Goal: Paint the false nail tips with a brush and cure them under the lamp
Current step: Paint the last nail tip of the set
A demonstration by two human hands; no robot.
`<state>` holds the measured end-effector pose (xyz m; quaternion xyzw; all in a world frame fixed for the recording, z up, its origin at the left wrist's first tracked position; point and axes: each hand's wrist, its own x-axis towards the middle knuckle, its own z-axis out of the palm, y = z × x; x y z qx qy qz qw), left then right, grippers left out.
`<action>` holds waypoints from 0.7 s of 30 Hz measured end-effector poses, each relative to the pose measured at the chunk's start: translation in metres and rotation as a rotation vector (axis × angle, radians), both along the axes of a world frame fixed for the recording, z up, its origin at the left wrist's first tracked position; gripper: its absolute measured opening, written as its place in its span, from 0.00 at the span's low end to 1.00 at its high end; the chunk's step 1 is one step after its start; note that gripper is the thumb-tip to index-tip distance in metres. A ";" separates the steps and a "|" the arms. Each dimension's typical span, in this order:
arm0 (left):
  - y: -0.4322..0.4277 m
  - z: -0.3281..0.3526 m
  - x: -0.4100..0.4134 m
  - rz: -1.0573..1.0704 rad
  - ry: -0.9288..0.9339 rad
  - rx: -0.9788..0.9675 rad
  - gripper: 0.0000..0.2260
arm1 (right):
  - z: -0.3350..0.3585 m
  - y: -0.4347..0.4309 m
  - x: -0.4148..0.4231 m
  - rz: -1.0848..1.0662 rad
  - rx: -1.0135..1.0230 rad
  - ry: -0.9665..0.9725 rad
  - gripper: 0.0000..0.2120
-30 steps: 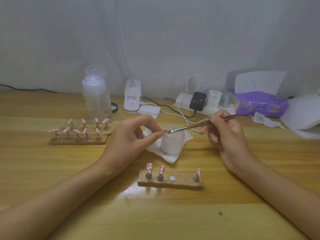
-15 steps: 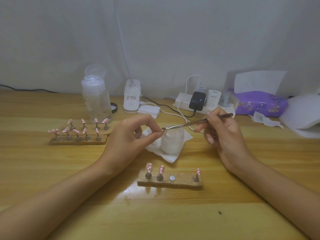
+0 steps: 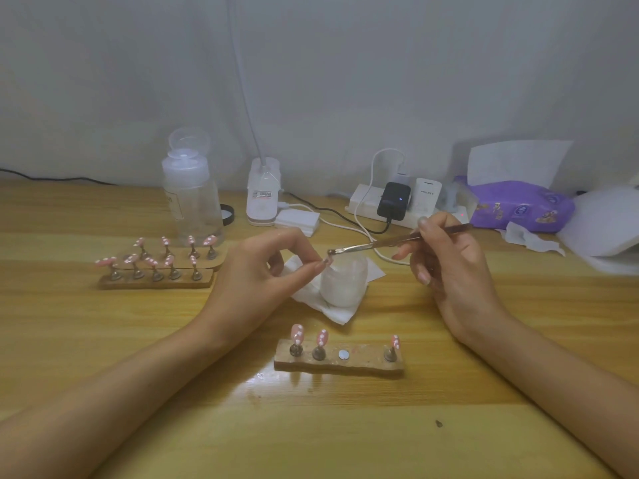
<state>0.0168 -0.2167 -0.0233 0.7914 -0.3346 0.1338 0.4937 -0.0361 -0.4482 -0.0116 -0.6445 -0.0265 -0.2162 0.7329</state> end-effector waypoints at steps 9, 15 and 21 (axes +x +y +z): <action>0.000 0.000 0.002 -0.008 0.033 -0.007 0.04 | 0.001 0.001 -0.001 -0.013 -0.013 -0.009 0.12; 0.000 0.004 0.001 -0.037 0.077 -0.048 0.06 | 0.000 0.000 -0.001 -0.053 0.011 0.004 0.15; 0.000 0.003 0.002 -0.030 0.098 -0.050 0.09 | -0.001 0.000 -0.001 -0.062 -0.019 0.028 0.15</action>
